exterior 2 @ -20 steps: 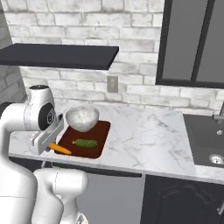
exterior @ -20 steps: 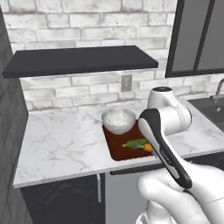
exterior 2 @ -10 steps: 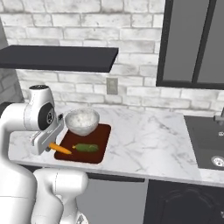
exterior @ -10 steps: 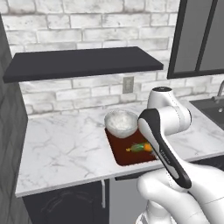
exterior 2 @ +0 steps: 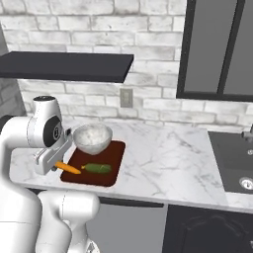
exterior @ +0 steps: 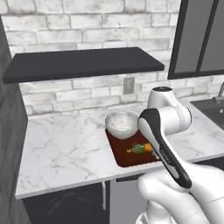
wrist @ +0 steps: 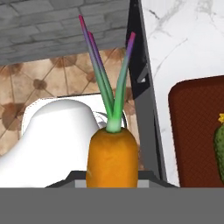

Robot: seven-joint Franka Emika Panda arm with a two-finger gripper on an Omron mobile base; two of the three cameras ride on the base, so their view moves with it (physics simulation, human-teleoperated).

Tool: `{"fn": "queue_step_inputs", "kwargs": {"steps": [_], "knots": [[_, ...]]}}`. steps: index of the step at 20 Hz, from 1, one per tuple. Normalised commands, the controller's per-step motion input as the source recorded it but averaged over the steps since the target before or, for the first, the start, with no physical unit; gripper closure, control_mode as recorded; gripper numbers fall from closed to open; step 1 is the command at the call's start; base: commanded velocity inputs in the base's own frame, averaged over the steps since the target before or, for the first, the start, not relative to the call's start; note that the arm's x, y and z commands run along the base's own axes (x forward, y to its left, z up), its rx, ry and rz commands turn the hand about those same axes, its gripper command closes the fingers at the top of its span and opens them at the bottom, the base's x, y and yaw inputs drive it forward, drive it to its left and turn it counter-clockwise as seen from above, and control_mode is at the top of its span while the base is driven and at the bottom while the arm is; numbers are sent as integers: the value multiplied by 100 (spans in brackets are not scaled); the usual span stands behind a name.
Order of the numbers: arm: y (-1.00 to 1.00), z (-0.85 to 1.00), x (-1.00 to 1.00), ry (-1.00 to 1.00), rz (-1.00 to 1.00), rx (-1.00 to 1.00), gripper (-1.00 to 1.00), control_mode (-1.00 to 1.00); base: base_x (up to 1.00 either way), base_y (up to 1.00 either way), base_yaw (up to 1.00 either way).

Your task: Place the two vegetables and bowl onto the tray for setting up a vegetable dip station.

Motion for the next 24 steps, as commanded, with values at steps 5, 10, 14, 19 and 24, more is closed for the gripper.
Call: {"fn": "queue_step_inputs", "kwargs": {"steps": [5,10,14,19,24], "knots": [[0,0,0,0,0,0,100,100,36,14,-4],[0,0,0,0,0,0,100,100,32,14,-2],[0,0,0,0,0,0,100,100,31,11,-1],[0,0,0,0,0,0,100,100,11,3,-1],[0,0,0,0,0,0,100,100,0,0,0]]}}
